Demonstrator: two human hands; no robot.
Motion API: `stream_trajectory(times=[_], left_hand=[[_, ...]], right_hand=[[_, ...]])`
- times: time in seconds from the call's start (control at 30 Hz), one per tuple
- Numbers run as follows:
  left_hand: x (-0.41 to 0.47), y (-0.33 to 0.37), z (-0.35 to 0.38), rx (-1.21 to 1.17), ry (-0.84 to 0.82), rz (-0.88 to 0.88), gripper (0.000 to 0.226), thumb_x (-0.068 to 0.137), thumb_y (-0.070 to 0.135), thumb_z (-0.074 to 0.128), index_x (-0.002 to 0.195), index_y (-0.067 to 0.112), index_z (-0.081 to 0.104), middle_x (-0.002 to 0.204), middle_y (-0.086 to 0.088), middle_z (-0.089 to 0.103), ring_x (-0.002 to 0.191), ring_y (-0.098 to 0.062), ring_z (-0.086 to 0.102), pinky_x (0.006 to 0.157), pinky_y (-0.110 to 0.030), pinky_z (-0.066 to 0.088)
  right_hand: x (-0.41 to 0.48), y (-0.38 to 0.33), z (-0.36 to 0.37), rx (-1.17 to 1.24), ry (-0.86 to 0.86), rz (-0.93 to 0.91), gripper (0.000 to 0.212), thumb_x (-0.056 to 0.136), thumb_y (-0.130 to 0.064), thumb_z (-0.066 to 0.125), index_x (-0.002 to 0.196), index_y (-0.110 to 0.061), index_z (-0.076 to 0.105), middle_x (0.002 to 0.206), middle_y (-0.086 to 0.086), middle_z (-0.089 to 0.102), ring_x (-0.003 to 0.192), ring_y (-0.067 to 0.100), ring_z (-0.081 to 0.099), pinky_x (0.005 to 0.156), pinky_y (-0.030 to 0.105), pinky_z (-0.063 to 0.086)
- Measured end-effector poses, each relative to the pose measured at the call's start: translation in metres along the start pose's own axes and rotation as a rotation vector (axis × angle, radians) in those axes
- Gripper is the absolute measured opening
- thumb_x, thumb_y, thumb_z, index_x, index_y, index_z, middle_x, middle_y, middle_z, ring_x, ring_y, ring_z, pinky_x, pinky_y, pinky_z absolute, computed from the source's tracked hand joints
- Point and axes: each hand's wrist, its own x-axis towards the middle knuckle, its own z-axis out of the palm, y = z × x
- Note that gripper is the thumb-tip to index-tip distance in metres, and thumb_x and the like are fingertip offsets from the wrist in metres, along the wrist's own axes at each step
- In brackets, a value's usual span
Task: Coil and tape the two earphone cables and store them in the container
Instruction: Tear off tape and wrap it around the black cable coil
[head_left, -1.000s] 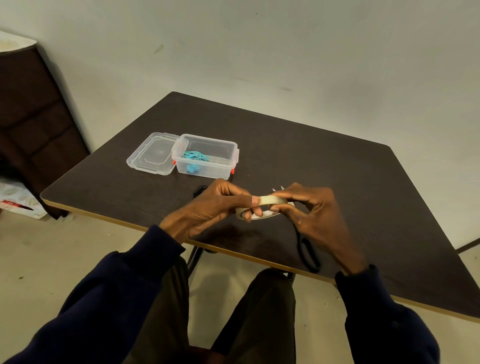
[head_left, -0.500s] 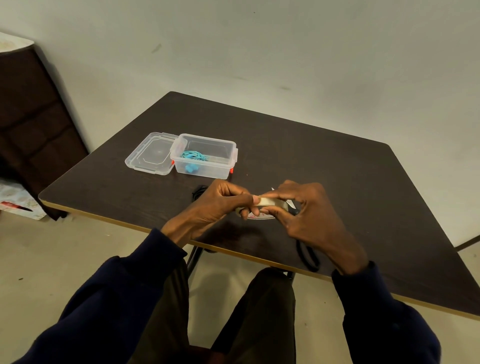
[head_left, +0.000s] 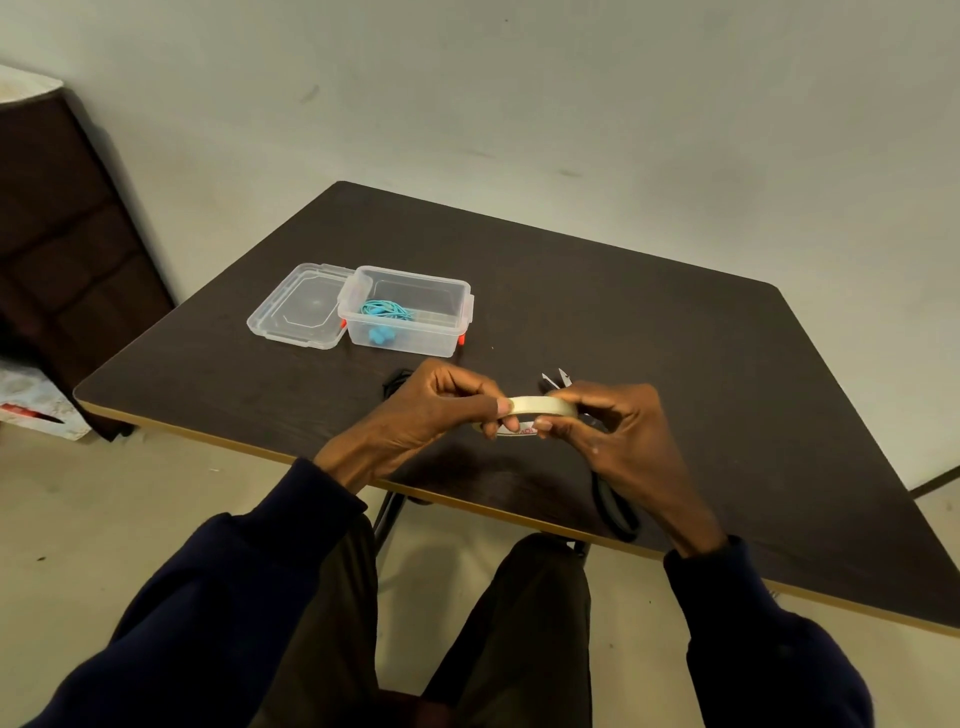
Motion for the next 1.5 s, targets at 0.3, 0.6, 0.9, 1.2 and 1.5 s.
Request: stream_trajectory(times=[0.3,0.6,0.9,1.2,1.5], left_hand=[[0.001,0.006,0.004,0.121,0.038,0.032,0.042,0.074,0.037,0.073,0.088,-0.002,0.075,0.079,-0.012,0.072,0.071,-0.014,0.067,0.072,-0.021,0.055],[0.003,0.01,0.011,0.229,0.026,0.04,0.016,0.081,0.026,0.079,0.08,0.01,0.077,0.074,-0.001,0.074,0.07,-0.013,0.065,0.076,-0.029,0.055],[-0.003,0.0,0.005,0.12,-0.015,0.001,0.048,0.084,0.033,0.069,0.097,-0.013,0.07,0.095,-0.026,0.071,0.085,-0.018,0.066,0.083,-0.024,0.05],[-0.011,0.0,0.003,-0.111,-0.033,-0.065,0.015,0.09,0.017,0.067,0.095,0.008,0.077,0.095,-0.023,0.07,0.089,-0.029,0.065,0.093,-0.034,0.055],[-0.017,-0.004,0.0,-0.285,0.03,-0.029,0.033,0.098,0.011,0.053,0.129,0.009,0.064,0.103,-0.02,0.062,0.089,-0.023,0.063,0.096,-0.052,0.052]], right_hand=[[0.005,-0.001,0.0,-0.159,-0.004,-0.09,0.024,0.085,-0.021,0.075,0.108,-0.017,0.075,0.099,-0.006,0.076,0.09,0.008,0.071,0.077,0.035,0.059],[0.008,0.001,0.0,-0.231,-0.016,-0.154,0.02,0.085,-0.004,0.078,0.104,-0.009,0.078,0.09,0.001,0.076,0.077,0.013,0.07,0.067,0.035,0.056],[0.007,0.004,0.001,-0.186,-0.018,-0.157,0.021,0.084,0.001,0.077,0.103,-0.007,0.078,0.089,-0.002,0.076,0.078,0.006,0.069,0.067,0.017,0.05],[0.003,0.007,0.001,-0.023,0.01,-0.058,0.026,0.083,-0.007,0.078,0.109,-0.005,0.075,0.099,-0.002,0.076,0.091,0.012,0.071,0.082,0.022,0.055],[-0.007,0.005,0.013,0.194,0.073,0.043,0.043,0.089,0.0,0.069,0.132,-0.004,0.062,0.095,0.003,0.075,0.083,0.022,0.075,0.081,0.029,0.061]])
